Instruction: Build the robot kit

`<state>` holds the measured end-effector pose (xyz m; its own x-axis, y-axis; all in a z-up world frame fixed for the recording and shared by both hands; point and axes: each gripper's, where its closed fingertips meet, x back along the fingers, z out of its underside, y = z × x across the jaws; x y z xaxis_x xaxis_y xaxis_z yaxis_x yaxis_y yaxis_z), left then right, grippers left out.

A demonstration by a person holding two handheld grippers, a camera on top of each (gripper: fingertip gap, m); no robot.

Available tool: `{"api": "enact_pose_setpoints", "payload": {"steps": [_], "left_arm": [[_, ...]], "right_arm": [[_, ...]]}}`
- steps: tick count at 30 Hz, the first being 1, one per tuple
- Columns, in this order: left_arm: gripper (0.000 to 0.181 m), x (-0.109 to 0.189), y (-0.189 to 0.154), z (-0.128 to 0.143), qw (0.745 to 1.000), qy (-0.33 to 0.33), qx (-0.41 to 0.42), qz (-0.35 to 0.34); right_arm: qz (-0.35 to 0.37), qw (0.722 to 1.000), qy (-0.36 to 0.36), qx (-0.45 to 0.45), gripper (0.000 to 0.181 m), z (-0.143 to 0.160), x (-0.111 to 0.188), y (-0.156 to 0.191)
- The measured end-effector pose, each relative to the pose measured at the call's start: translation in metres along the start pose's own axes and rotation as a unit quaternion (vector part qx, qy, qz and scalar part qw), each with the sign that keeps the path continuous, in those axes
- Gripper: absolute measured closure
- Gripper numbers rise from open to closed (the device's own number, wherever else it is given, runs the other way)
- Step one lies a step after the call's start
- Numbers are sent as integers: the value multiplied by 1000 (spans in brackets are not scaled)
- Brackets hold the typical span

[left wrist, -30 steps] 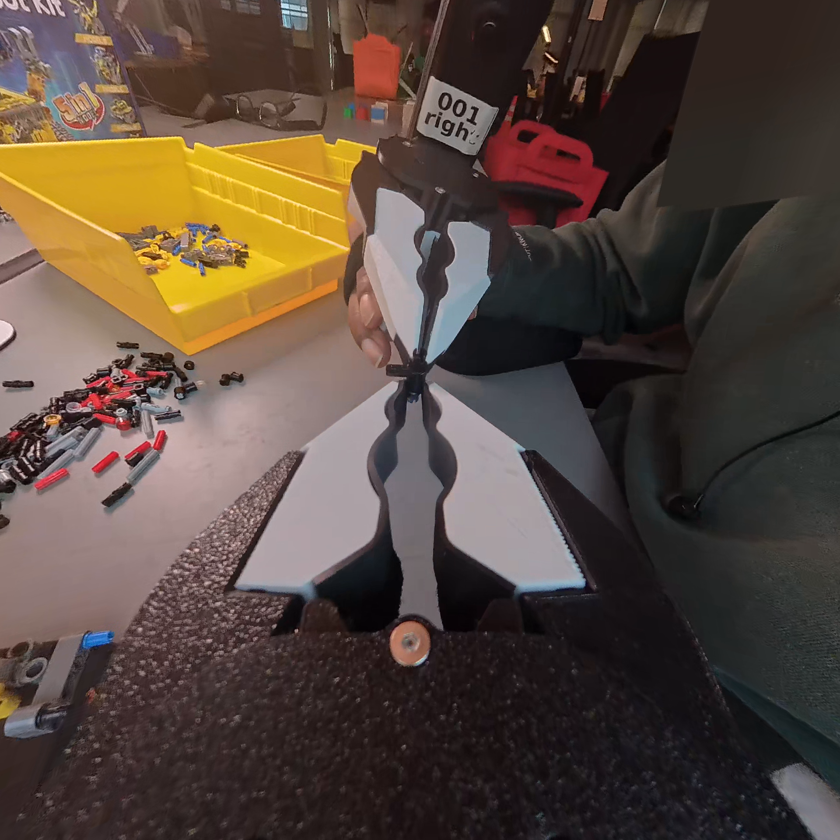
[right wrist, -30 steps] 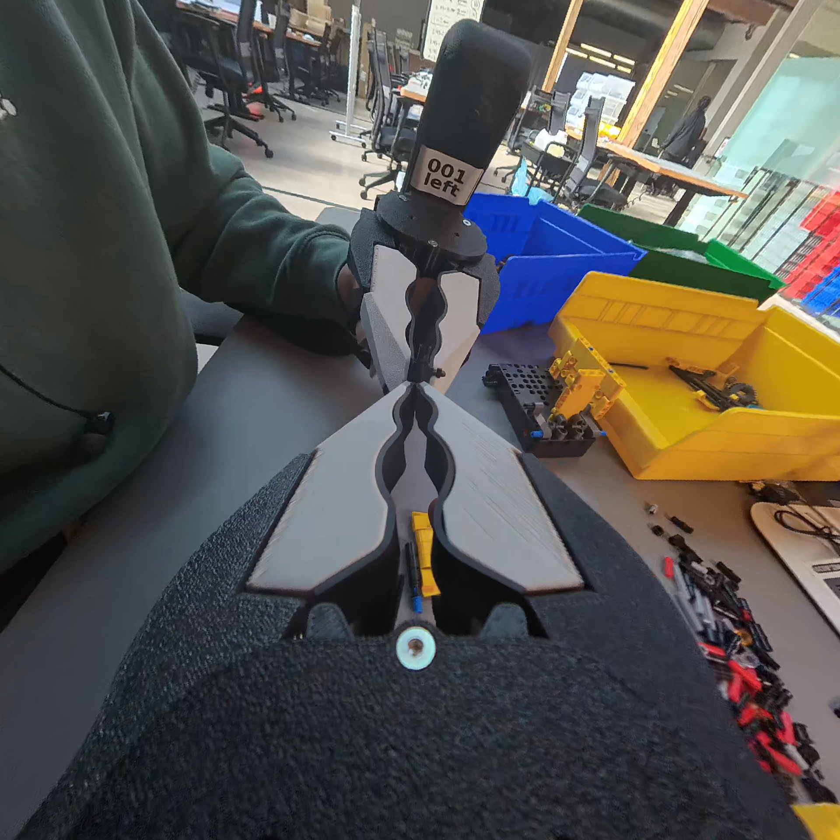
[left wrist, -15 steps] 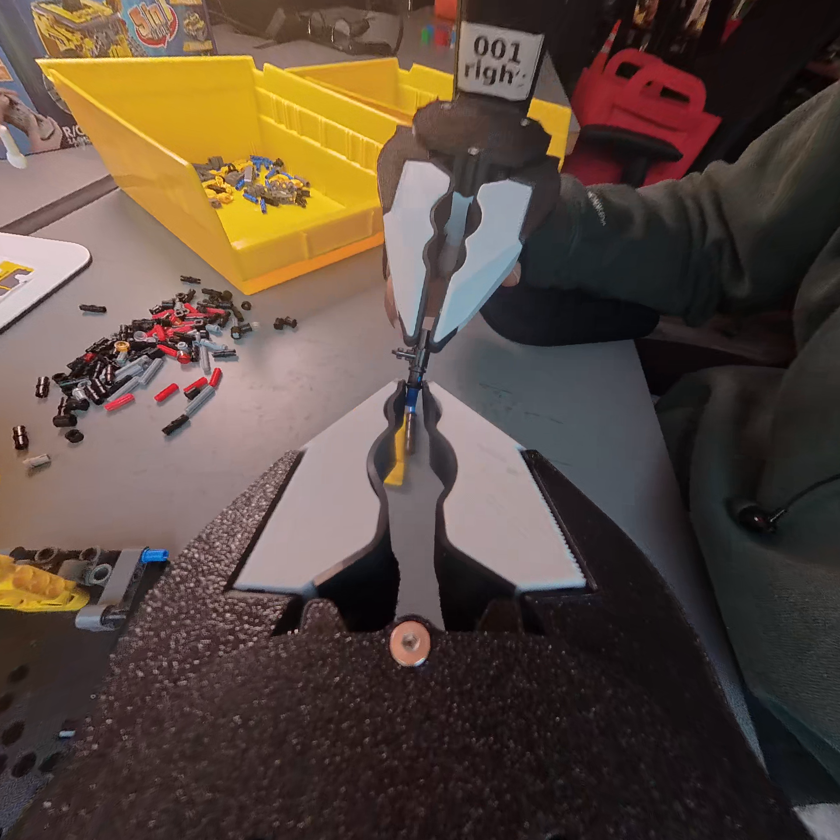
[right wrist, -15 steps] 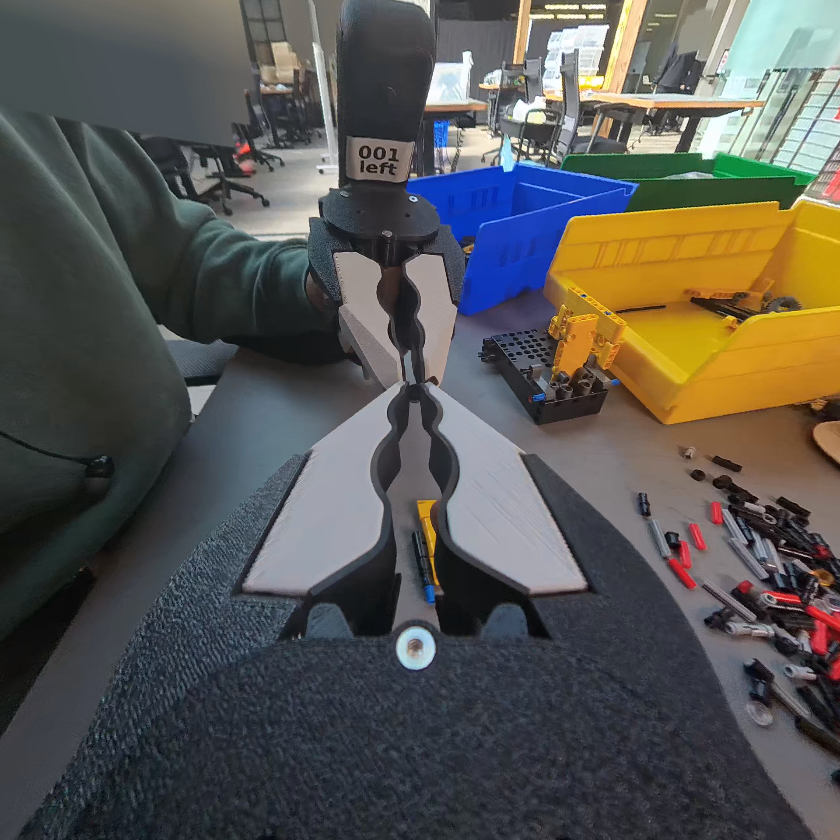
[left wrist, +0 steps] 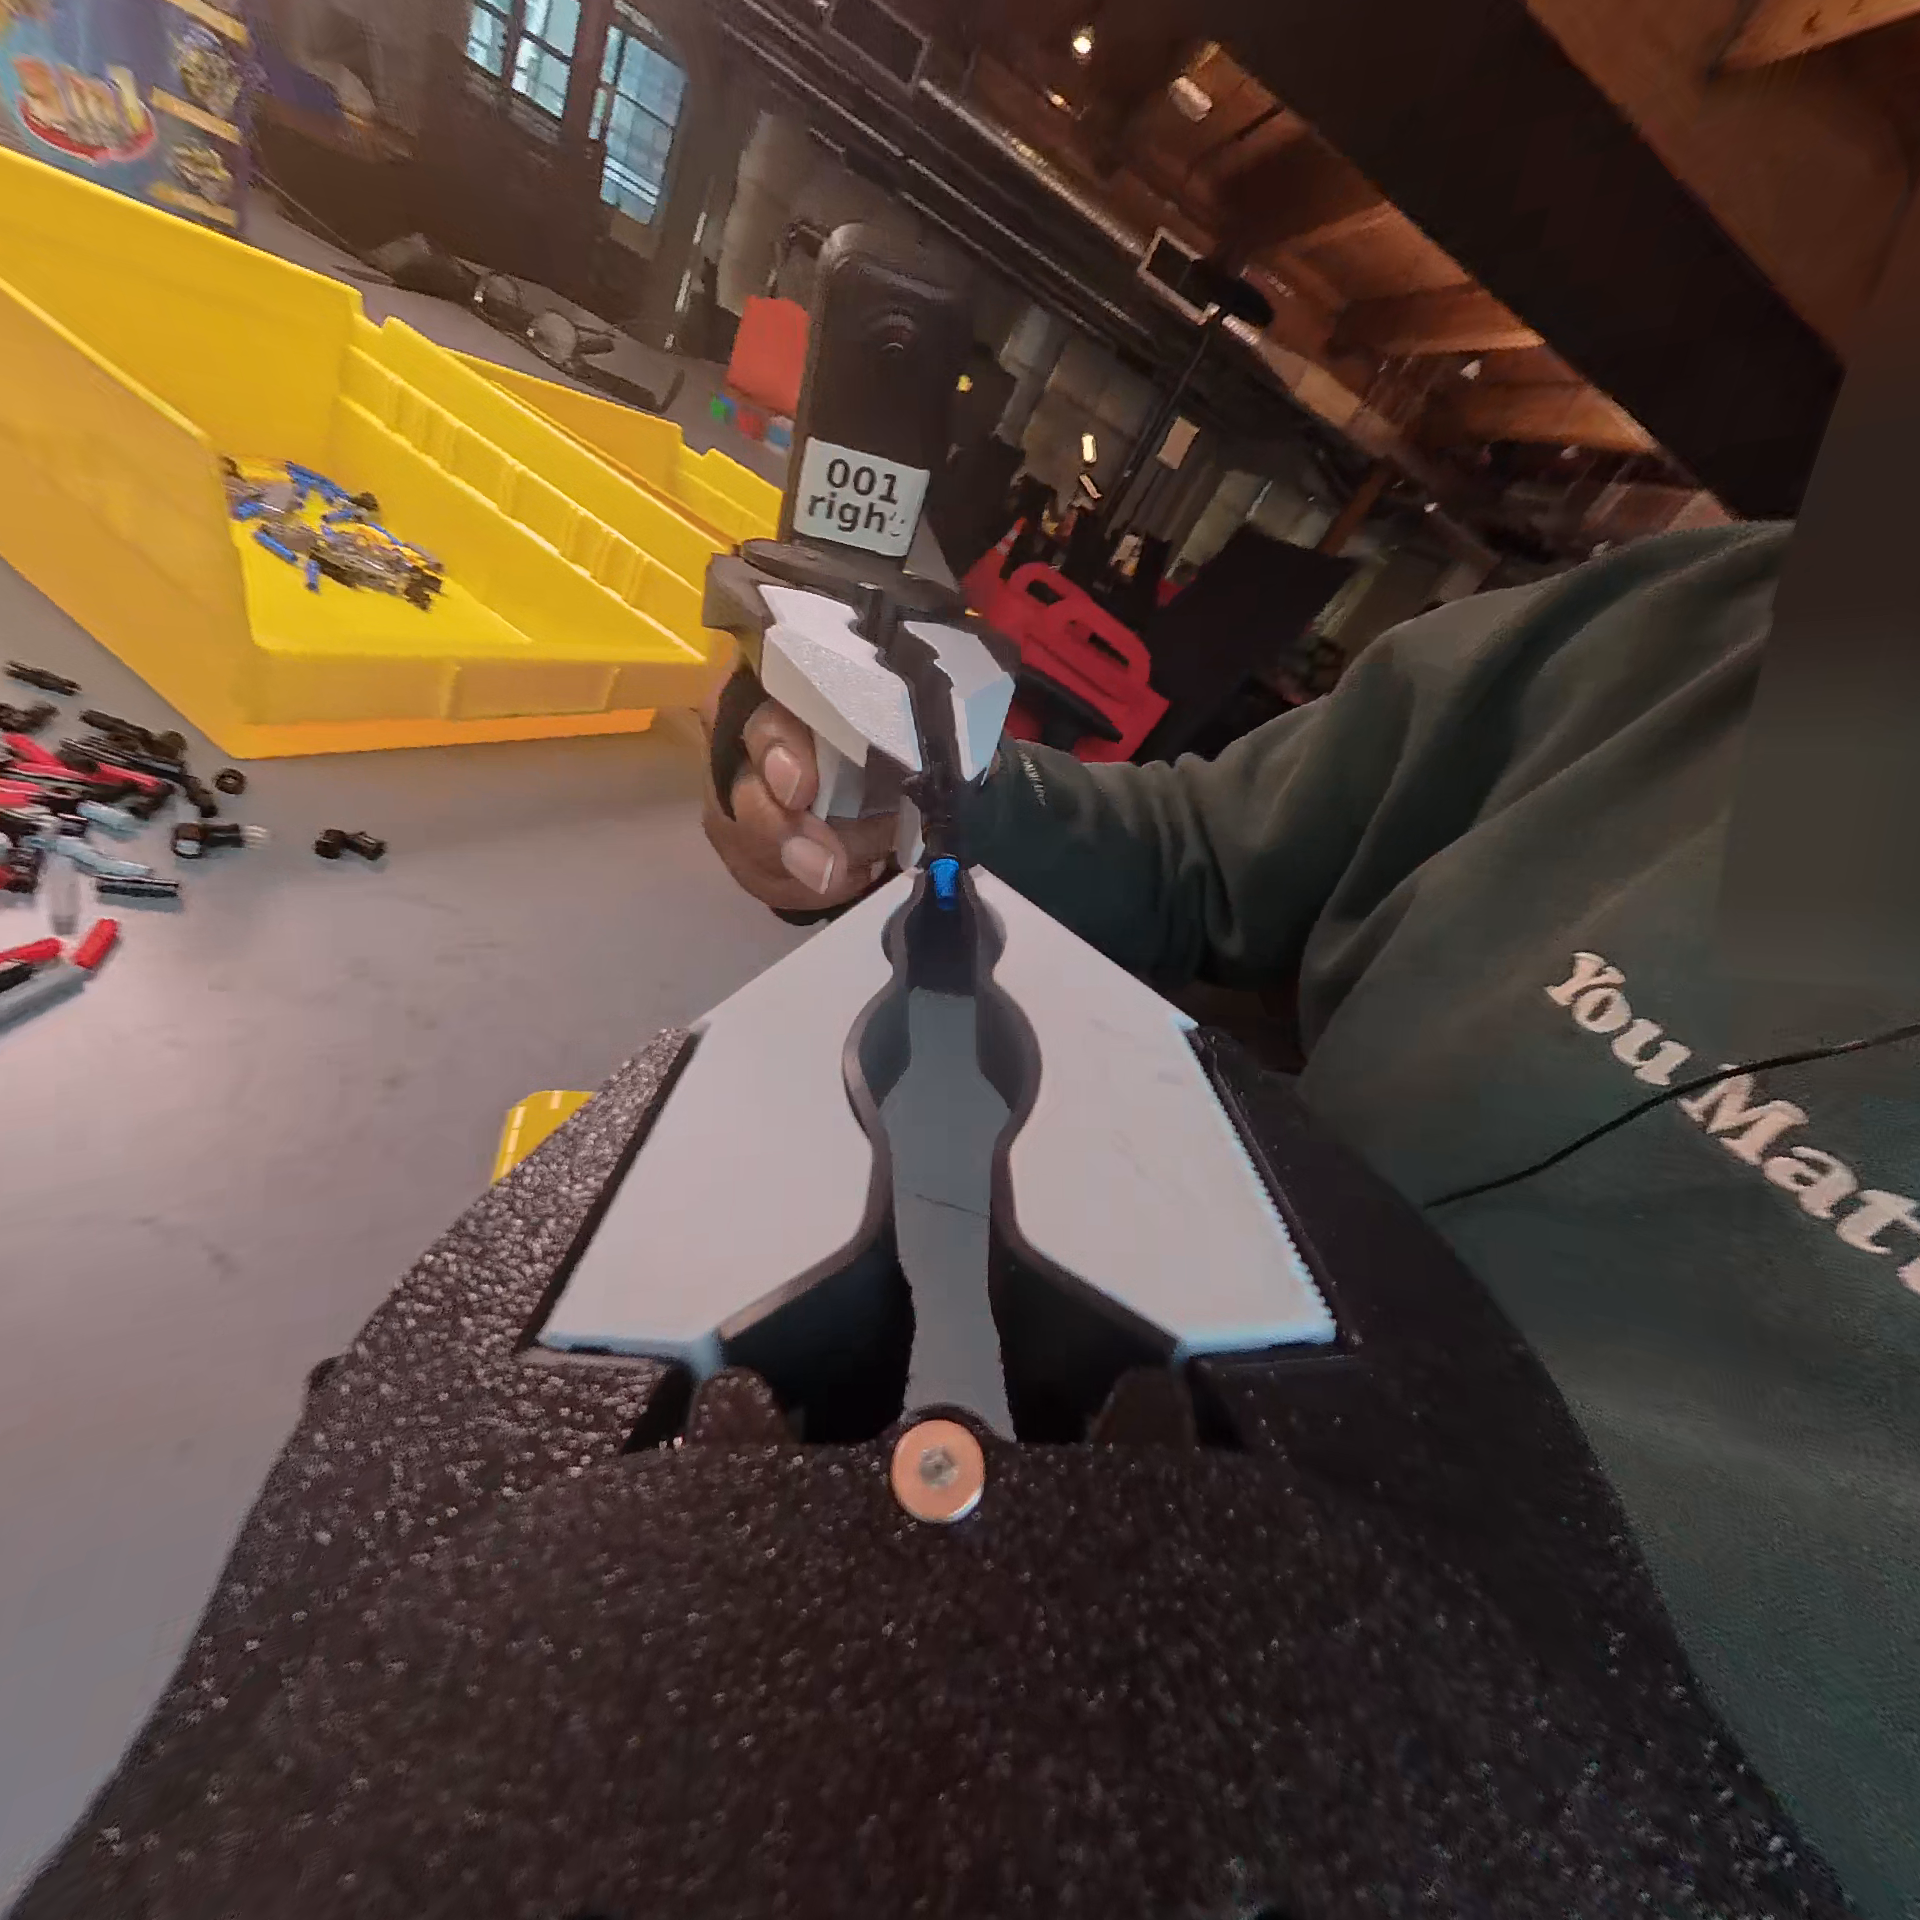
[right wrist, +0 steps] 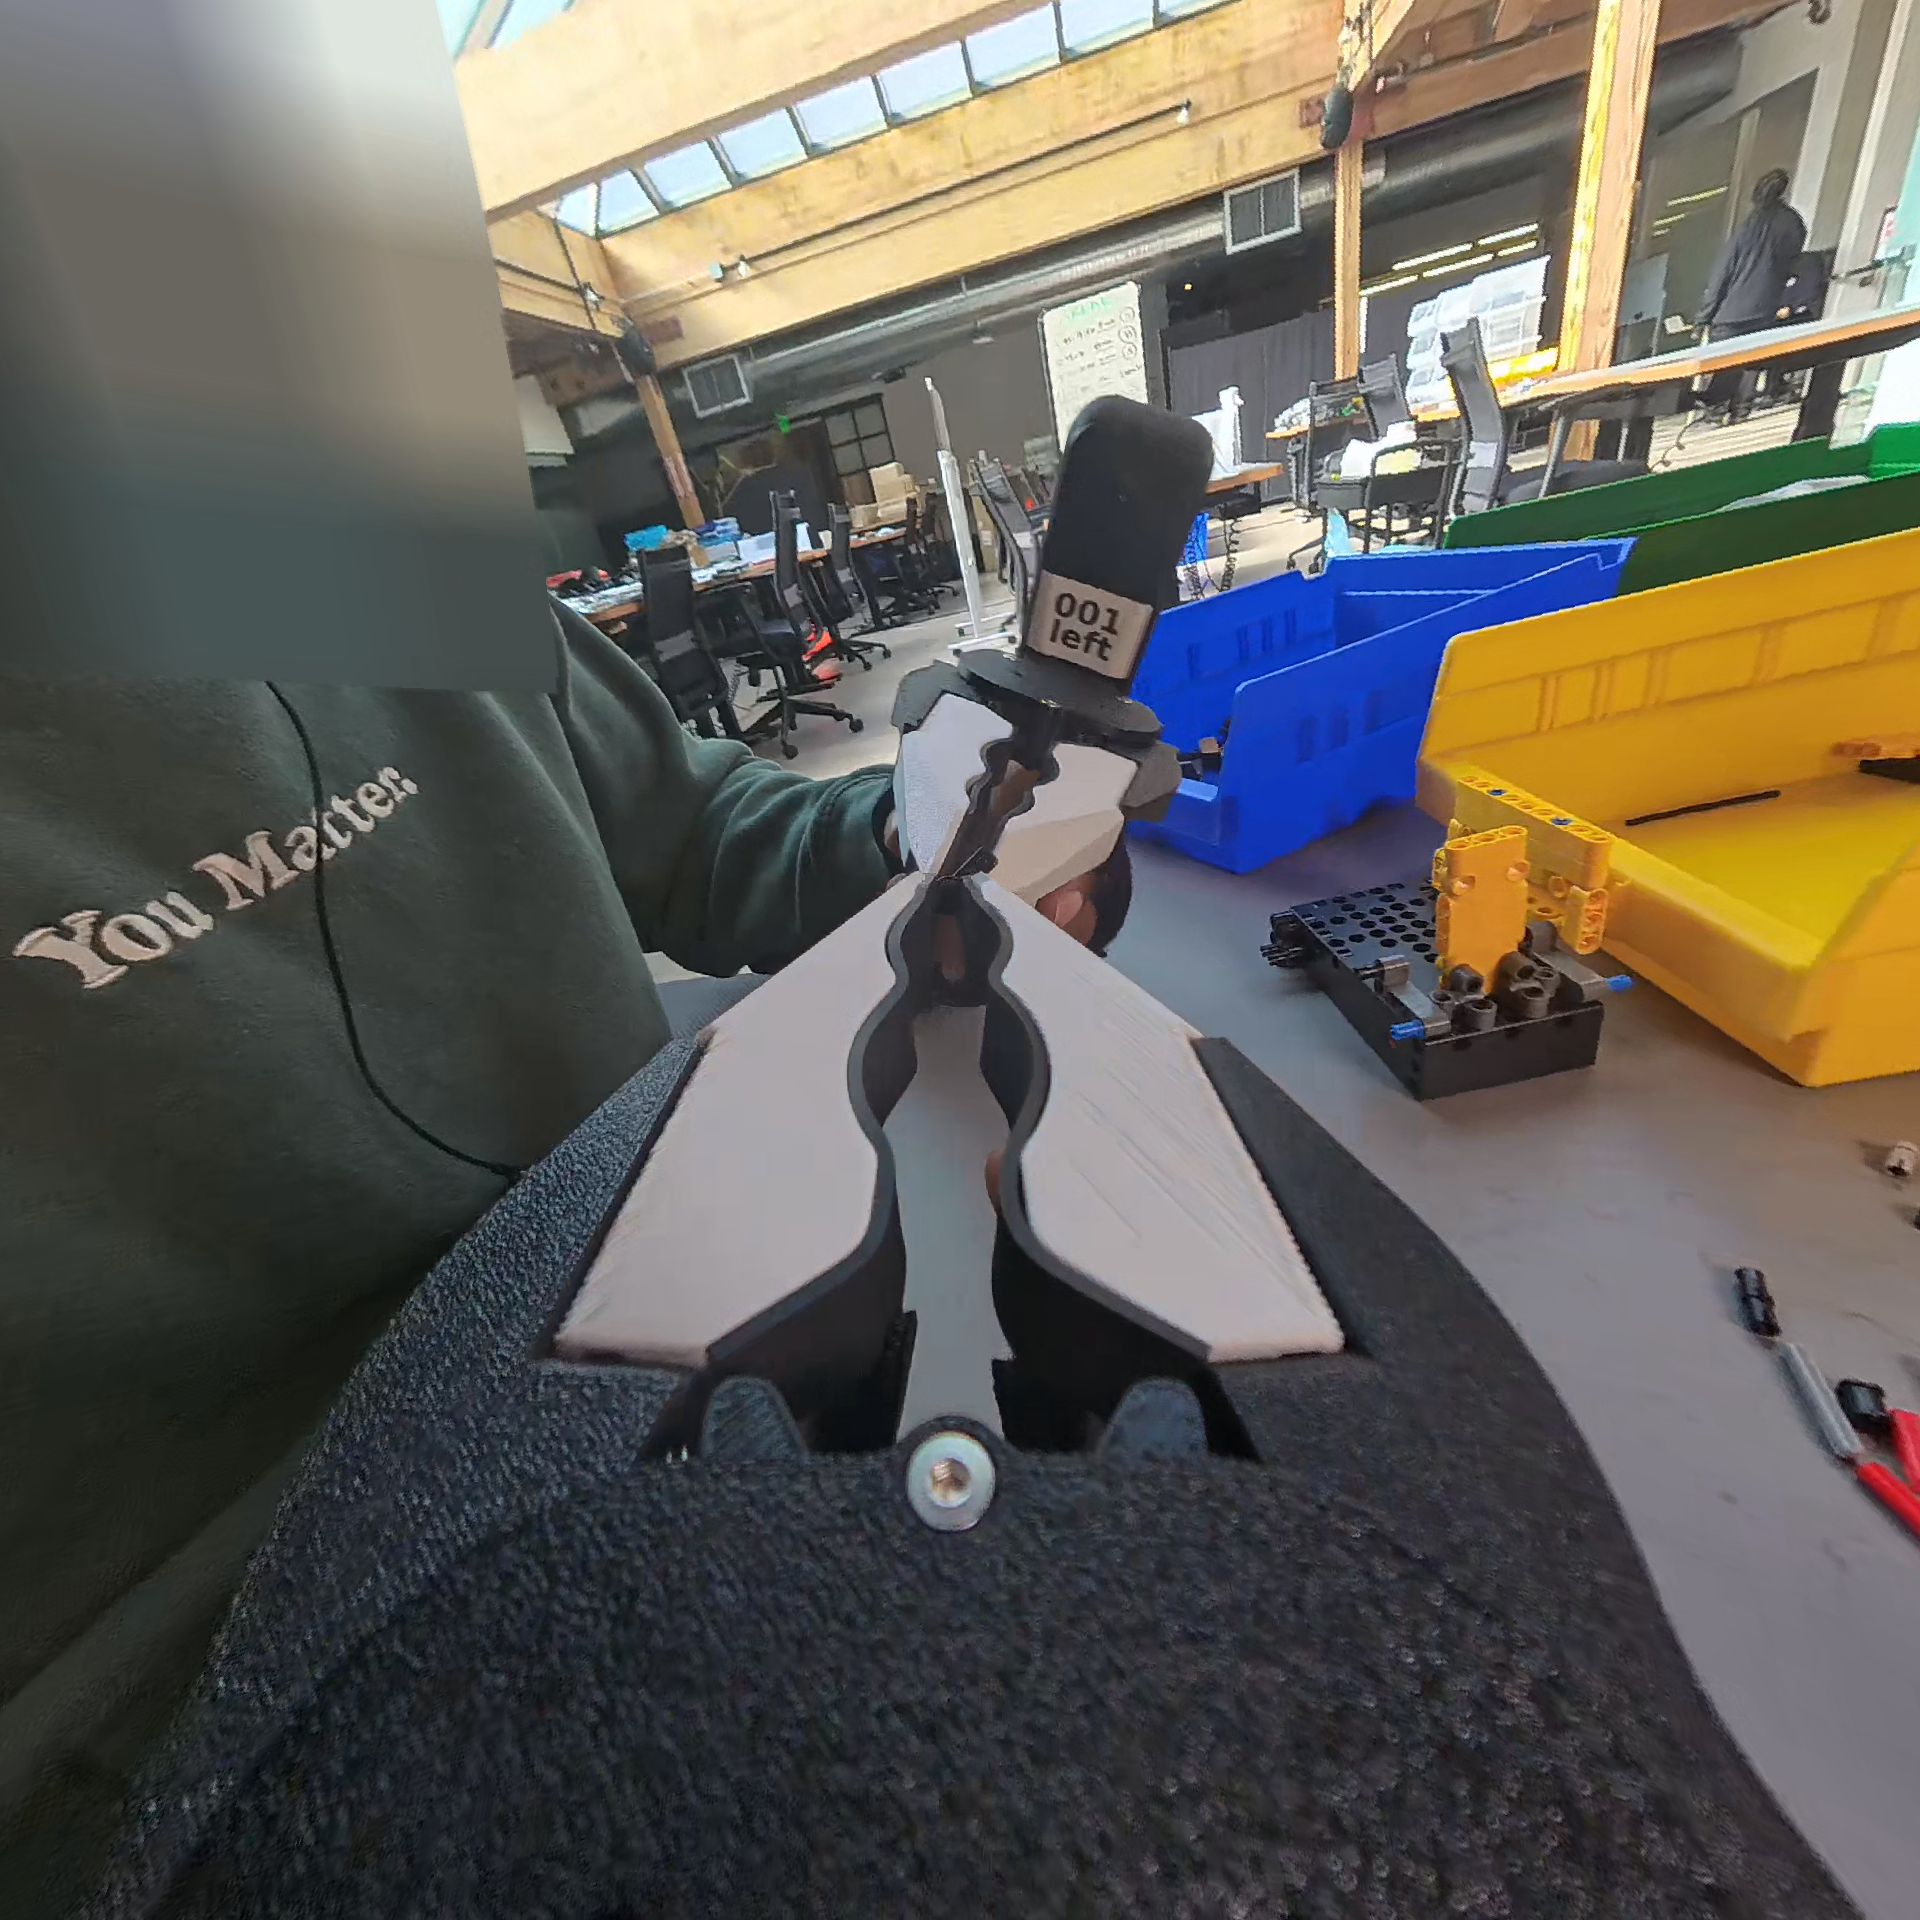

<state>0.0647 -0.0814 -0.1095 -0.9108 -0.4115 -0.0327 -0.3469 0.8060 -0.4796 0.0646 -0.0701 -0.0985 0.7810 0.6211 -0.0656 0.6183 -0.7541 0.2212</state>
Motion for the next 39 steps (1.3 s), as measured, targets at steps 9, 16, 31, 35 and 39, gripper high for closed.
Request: {"api": "enact_pose_setpoints", "payload": {"steps": [9,16,31,35,39], "left_arm": [[174,-9,-17,13,988,15,115,104],[176,-7,-1,7,980,-25,176,89],[176,7,29,-10,963,-109,243,40],[176,6,30,-8,963,-106,247,37],[177,6,29,-7,963,-100,246,37]], "right_arm": [[-74,994,36,-75,178,12,-2,17],[12,999,30,-28,176,7,-2,-6],[211,927,107,292,154,10,-14,-28],[218,922,113,300,155,14,-16,-30],[220,921,111,303,157,14,-17,-30]]}}
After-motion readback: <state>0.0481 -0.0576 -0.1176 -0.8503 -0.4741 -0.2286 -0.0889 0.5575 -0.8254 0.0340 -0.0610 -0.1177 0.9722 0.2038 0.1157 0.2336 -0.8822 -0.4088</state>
